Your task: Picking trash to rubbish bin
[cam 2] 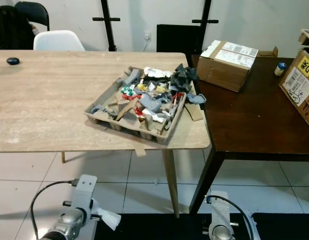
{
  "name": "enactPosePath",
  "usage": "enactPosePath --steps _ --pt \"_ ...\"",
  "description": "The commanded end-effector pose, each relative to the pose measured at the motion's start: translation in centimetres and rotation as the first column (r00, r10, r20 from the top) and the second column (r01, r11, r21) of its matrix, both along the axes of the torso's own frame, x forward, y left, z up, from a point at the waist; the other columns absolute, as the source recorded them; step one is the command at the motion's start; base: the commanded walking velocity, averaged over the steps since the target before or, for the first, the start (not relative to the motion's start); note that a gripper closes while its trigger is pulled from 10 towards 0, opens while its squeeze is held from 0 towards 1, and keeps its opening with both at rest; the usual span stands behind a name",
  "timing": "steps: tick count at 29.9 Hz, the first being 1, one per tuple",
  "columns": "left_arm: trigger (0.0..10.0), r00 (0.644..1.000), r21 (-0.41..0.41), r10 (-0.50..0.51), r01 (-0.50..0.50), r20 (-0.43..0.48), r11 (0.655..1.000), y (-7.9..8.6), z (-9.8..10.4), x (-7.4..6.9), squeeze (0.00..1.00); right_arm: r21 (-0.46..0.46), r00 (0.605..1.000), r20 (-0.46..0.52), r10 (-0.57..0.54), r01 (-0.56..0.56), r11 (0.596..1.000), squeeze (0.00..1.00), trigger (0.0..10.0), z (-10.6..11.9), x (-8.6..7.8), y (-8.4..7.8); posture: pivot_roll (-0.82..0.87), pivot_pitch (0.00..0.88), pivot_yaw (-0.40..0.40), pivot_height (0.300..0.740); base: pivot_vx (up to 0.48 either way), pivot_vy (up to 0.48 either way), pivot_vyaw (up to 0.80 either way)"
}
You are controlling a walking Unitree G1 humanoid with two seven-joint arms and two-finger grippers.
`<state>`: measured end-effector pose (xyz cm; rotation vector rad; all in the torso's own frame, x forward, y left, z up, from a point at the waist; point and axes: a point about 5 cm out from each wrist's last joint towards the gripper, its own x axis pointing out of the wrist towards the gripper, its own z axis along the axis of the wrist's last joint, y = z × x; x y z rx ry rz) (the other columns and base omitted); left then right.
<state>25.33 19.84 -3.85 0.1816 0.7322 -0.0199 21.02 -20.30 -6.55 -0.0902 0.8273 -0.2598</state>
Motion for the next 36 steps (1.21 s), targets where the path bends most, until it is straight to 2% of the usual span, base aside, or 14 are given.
enactPosePath --steps 1,9,15,21,25,33,36 --pt "10.0 0.999 0.009 -0.016 0.016 -0.032 1.0 0.1 -0.3 -0.3 0.0 0.019 0.999 -0.035 0.006 -0.005 1.0 0.0 10.0 -0.7 -0.9 0.6 0.02 0.065 0.033 0.74 0.0 0.0 0.0" --pt "10.0 0.999 0.029 -0.008 0.009 -0.048 1.0 0.3 -0.6 -0.8 0.0 0.017 0.999 -0.031 -0.025 0.026 1.0 0.0 10.0 -0.6 -0.9 0.1 0.03 0.057 0.043 0.74 0.0 0.0 0.0" --pt "10.0 1.0 0.037 -0.008 0.009 -0.03 0.999 0.3 -0.2 -0.3 0.0 0.012 1.0 -0.03 -0.007 0.008 1.0 0.0 10.0 -0.4 -0.6 0.3 0.04 0.043 0.041 0.74 0.0 0.0 0.0" --pt "10.0 0.999 0.051 -0.028 0.029 -0.015 0.998 -0.1 0.1 0.2 0.0 0.008 1.0 -0.018 -0.02 0.02 1.0 0.0 10.0 -0.3 -0.4 0.2 0.02 0.034 0.065 0.74 0.0 0.0 0.0" --pt "10.0 1.0 0.037 -0.007 0.007 -0.013 0.999 -0.1 0.2 0.4 0.0 0.018 0.999 -0.004 -0.051 0.051 0.999 0.0 10.0 -0.2 -0.2 0.1 0.0 0.018 0.069 0.74 0.0 0.0 0.0" --pt "10.0 1.0 0.035 0.014 -0.014 -0.02 0.999 0.3 -0.1 0.0 0.0 0.028 1.0 -0.008 -0.026 0.026 0.999 0.0 10.0 -0.3 -0.2 0.6 0.02 0.035 0.04 0.74 0.0 0.0 0.0" --pt "10.0 0.999 0.04 0.035 -0.034 -0.033 0.999 0.7 -0.6 -0.9 0.0 0.024 1.0 -0.011 0.008 -0.008 1.0 0.0 10.0 -0.2 -0.2 0.5 0.04 0.047 0.018 0.74 0.0 0.0 0.0"
